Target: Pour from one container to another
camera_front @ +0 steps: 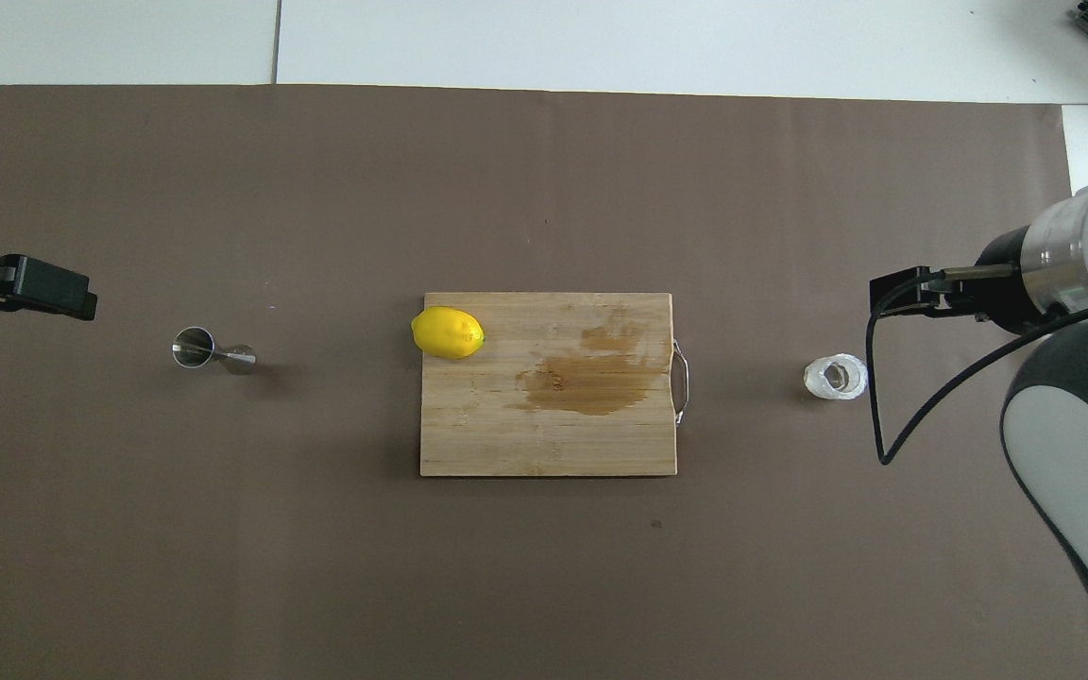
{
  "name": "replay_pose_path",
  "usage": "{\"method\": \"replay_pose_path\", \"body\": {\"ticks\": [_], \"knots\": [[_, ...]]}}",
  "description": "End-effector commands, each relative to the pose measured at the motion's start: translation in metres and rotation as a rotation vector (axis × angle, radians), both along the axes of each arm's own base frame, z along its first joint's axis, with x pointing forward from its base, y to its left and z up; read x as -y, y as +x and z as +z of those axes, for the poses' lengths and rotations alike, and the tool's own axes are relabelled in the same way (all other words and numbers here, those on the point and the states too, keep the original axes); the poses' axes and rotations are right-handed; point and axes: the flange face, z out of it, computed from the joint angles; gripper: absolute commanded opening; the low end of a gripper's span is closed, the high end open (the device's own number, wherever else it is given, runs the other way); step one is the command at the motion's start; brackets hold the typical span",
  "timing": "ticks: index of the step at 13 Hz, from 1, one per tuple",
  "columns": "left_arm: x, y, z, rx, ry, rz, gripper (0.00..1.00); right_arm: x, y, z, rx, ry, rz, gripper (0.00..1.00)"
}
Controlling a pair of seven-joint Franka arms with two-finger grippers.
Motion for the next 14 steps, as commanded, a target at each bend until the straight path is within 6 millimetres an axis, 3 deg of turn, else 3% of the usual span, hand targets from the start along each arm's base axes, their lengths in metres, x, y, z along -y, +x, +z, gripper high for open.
{"method": "replay_pose_path", "body": {"ticks": [1, 9, 12, 14], "knots": [[0.000, 0.001, 0.003, -0.001, 0.011, -0.012, 1.00, -0.001, -0.005, 0.002, -0.008, 0.021, -0.018, 1.00], [0.003, 0.001, 0.001, -0.011, 0.011, -0.015, 1.00, -0.001, -0.005, 0.002, -0.008, 0.023, -0.018, 1.00], [-0.003, 0.003, -0.002, -0.016, 0.001, 0.009, 1.00, -0.001, -0.005, 0.002, -0.008, 0.023, -0.018, 1.00], [-0.015, 0.010, -0.016, -0.051, -0.001, 0.057, 1.00, -0.001, -0.005, 0.002, -0.008, 0.021, -0.018, 1.00]]}}
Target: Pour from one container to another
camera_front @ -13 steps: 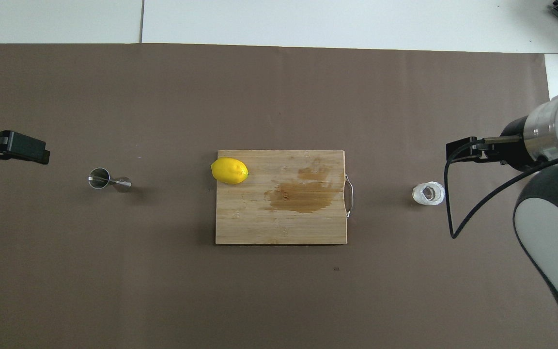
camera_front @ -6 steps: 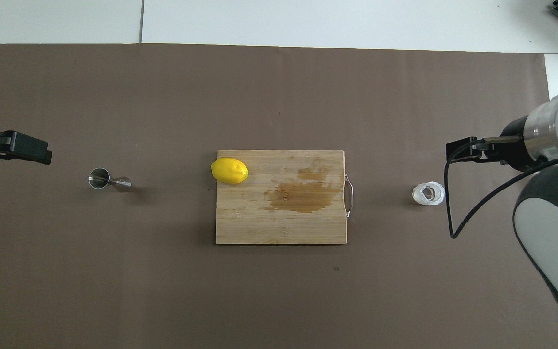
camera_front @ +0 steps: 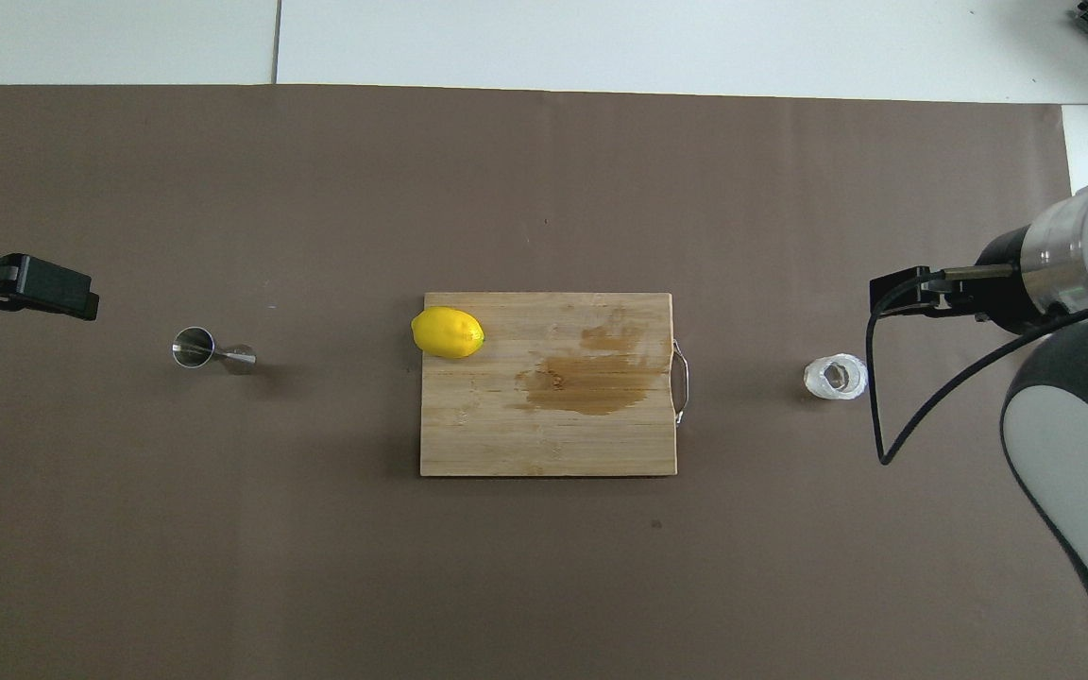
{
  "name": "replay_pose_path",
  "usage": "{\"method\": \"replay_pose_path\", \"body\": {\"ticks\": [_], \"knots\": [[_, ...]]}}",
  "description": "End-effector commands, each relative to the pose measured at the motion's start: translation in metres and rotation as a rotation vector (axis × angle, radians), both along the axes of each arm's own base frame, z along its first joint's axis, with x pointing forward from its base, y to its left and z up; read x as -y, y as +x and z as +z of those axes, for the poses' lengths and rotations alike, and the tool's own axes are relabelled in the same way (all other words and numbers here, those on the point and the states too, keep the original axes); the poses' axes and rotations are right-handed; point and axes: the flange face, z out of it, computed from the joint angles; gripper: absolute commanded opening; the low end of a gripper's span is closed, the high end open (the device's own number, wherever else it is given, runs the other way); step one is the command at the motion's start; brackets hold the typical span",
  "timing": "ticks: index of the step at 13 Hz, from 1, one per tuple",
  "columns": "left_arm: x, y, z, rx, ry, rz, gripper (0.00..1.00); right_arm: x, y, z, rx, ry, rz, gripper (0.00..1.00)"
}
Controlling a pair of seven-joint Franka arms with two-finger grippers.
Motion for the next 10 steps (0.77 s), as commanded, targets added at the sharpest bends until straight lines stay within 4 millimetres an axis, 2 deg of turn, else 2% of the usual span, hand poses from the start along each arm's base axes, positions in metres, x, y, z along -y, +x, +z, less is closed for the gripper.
{"method": "replay_pose_path", "body": {"ticks": [1, 5, 8, 10], "knots": [[-0.019, 0.010, -0.017, -0.052, -0.003, 0.079, 1.00, -0.001, -0.006, 0.003, -0.006, 0.021, -0.018, 1.00], [-0.050, 0.028, -0.062, -0.149, -0.041, 0.205, 1.00, -0.001, -0.005, 0.002, -0.008, 0.023, -0.018, 1.00], [-0.086, 0.036, -0.097, -0.236, -0.099, 0.395, 1.00, -0.001, -0.005, 0.002, -0.008, 0.021, -0.018, 1.00], [-0.098, 0.046, -0.127, -0.293, -0.131, 0.503, 1.00, -0.001, -0.005, 0.002, -0.008, 0.021, -0.018, 1.00]]}}
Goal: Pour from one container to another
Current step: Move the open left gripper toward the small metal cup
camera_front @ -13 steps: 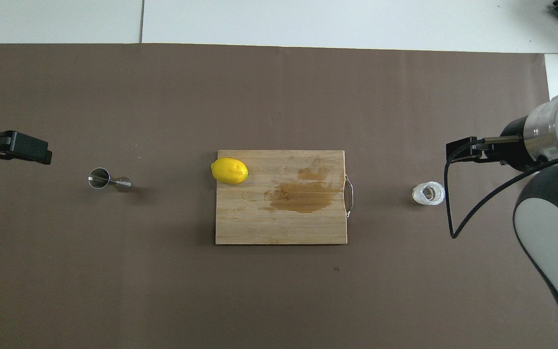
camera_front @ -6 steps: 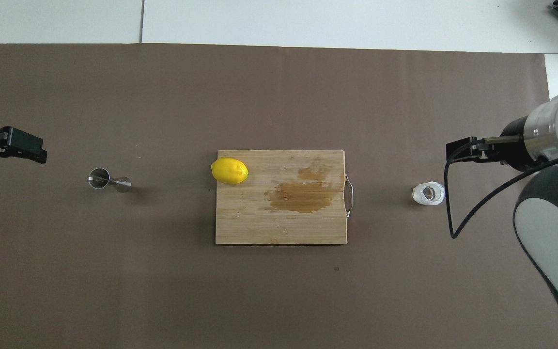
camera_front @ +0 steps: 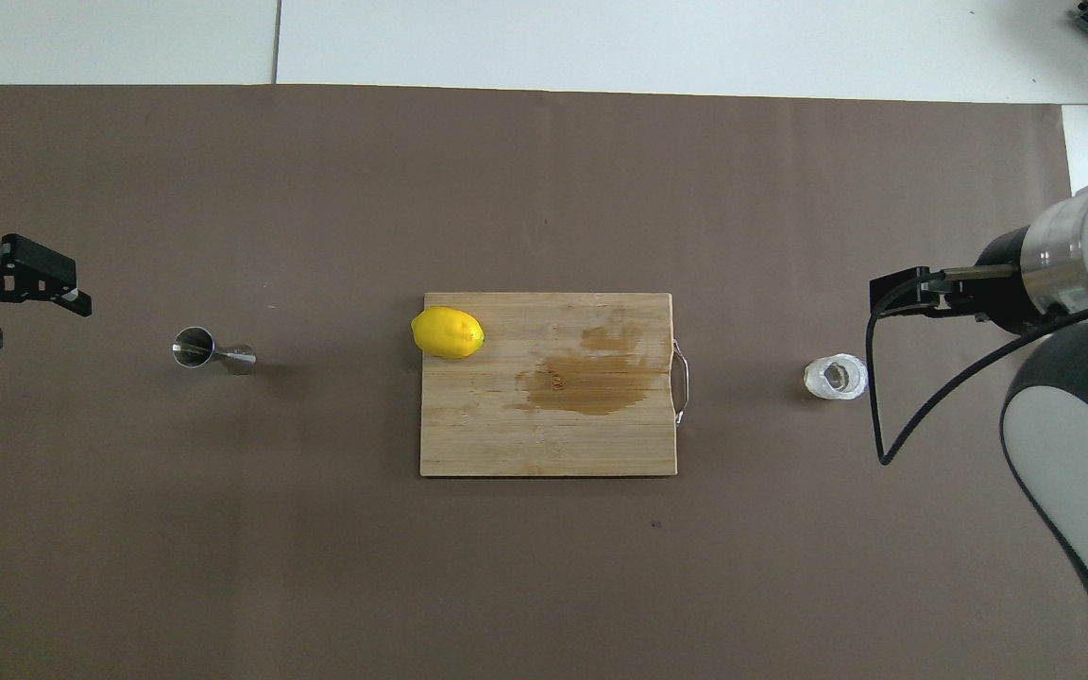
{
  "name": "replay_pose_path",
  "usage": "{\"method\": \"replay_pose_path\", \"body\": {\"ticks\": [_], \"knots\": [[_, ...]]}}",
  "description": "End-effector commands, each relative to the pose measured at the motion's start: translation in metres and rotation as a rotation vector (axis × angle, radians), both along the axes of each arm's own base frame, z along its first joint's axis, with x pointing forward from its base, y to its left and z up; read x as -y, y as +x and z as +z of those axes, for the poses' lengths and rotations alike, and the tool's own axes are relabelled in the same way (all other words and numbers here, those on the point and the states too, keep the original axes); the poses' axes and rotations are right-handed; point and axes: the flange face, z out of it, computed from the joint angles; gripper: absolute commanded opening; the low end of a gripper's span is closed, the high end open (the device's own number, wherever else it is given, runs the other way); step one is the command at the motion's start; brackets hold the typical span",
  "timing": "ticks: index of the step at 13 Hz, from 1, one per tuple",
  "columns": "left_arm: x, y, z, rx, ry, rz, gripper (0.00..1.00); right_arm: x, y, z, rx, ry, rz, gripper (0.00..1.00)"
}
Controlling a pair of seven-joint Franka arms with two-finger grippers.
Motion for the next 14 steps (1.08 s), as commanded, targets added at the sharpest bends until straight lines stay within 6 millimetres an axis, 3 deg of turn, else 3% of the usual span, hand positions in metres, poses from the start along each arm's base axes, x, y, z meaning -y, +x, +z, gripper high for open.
{"method": "replay_pose_path", "body": {"ticks": [1, 5, 7, 11, 14], "knots": [[-0.021, 0.010, -0.036, -0.086, -0.044, 0.143, 1.00, -0.001, -0.006, 0.003, -0.006, 0.021, -0.018, 1.00], [-0.019, 0.026, -0.082, -0.227, -0.083, 0.503, 1.00, -0.001, -0.005, 0.002, -0.008, 0.023, -0.018, 1.00], [-0.022, 0.026, -0.095, -0.274, -0.122, 0.625, 1.00, -0.001, -0.006, 0.003, -0.006, 0.021, -0.018, 1.00], [-0.023, 0.016, -0.122, -0.323, -0.145, 0.761, 1.00, -0.001, -0.006, 0.004, -0.005, 0.023, -0.018, 1.00], [-0.016, -0.002, -0.137, -0.296, -0.197, 0.833, 1.00, -0.001, -0.005, 0.002, -0.008, 0.021, -0.018, 1.00]]}}
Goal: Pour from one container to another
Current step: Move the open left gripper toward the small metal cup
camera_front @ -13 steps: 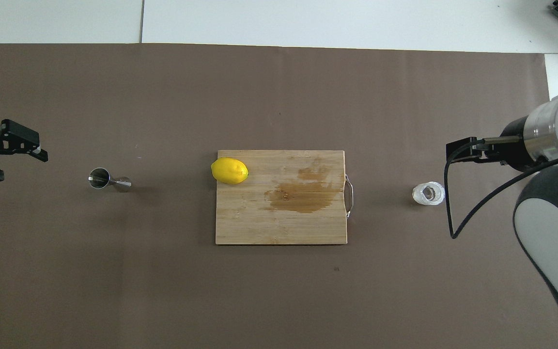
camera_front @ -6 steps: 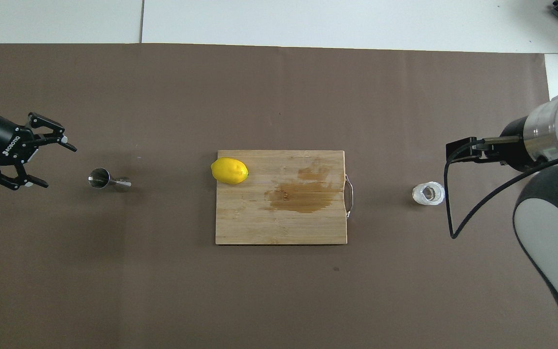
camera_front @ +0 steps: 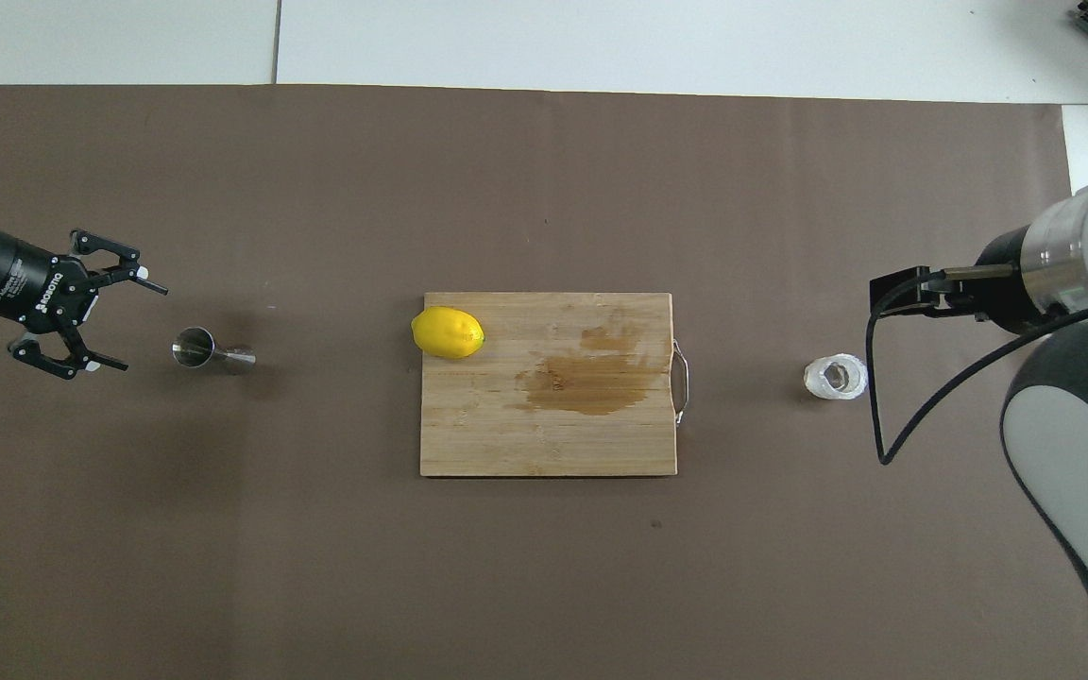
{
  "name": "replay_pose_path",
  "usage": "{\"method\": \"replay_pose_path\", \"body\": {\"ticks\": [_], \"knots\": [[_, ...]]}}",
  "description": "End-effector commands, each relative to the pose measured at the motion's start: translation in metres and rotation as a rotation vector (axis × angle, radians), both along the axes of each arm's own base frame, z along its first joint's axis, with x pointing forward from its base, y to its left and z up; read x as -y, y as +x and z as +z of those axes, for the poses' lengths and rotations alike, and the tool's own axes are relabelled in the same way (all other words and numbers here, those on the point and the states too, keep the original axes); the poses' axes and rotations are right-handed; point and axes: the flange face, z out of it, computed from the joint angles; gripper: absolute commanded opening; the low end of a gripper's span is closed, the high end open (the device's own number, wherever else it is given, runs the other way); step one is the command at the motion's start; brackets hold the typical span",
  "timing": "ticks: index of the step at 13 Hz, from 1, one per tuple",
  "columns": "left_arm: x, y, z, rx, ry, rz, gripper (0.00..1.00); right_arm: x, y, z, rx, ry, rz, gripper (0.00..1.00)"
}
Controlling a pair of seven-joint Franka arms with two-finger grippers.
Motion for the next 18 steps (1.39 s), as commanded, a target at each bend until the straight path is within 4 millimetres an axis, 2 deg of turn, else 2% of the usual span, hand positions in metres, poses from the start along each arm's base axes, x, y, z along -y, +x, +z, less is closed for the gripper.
{"method": "replay_pose_path", "body": {"ticks": [1, 7, 9, 12, 18], "knots": [[0.005, -0.029, -0.009, 0.032, -0.002, 0.092, 1.00, -0.001, -0.005, 0.002, -0.008, 0.023, -0.018, 1.00], [0.017, -0.039, -0.016, 0.046, -0.024, 0.132, 1.00, -0.001, -0.006, 0.003, -0.006, 0.021, -0.018, 1.00], [0.019, -0.051, -0.022, 0.058, -0.009, 0.155, 1.00, -0.001, -0.005, 0.002, -0.008, 0.021, -0.018, 1.00], [0.022, -0.056, -0.026, 0.057, -0.007, 0.163, 1.00, -0.001, -0.005, 0.002, -0.008, 0.021, -0.018, 1.00], [0.028, -0.049, -0.027, 0.046, -0.001, 0.265, 1.00, -0.001, -0.005, 0.002, -0.008, 0.023, -0.018, 1.00]]}}
